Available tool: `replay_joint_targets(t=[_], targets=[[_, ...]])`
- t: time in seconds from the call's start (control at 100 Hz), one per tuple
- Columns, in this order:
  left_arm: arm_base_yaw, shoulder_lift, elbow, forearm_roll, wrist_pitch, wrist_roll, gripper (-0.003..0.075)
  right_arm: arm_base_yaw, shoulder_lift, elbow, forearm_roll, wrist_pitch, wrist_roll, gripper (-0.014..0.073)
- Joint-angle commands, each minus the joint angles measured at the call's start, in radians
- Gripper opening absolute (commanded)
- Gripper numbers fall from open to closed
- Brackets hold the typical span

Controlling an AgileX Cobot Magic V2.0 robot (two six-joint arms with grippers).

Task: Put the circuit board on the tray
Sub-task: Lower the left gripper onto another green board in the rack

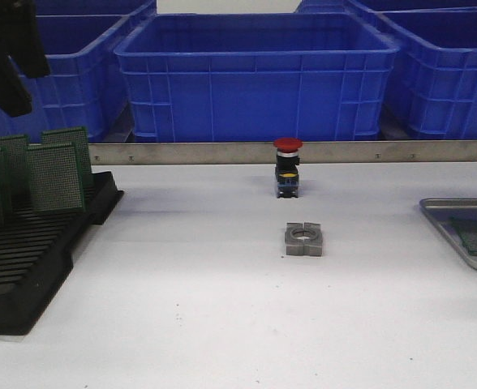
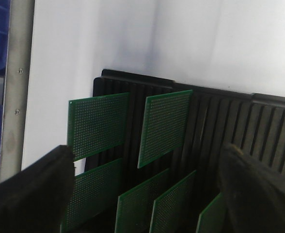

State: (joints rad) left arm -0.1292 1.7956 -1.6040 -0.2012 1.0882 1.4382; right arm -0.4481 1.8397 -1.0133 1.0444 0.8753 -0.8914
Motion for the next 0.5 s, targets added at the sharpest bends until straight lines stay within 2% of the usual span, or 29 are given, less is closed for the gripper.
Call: replay_joint_targets(t=[0.0,0.49], targets=[[0.005,-0.015,-0.030,-0.023,-0.035,-0.002,0.0566,-0.005,-0.054,-0.023,0.045,0.037,-0.003,0.0430],[0.005,0.123,-0.030,-0.020,-0.032,-0.004,0.0566,-0.005,-0.054,-0.023,0.045,0.037,-0.003,0.0430]])
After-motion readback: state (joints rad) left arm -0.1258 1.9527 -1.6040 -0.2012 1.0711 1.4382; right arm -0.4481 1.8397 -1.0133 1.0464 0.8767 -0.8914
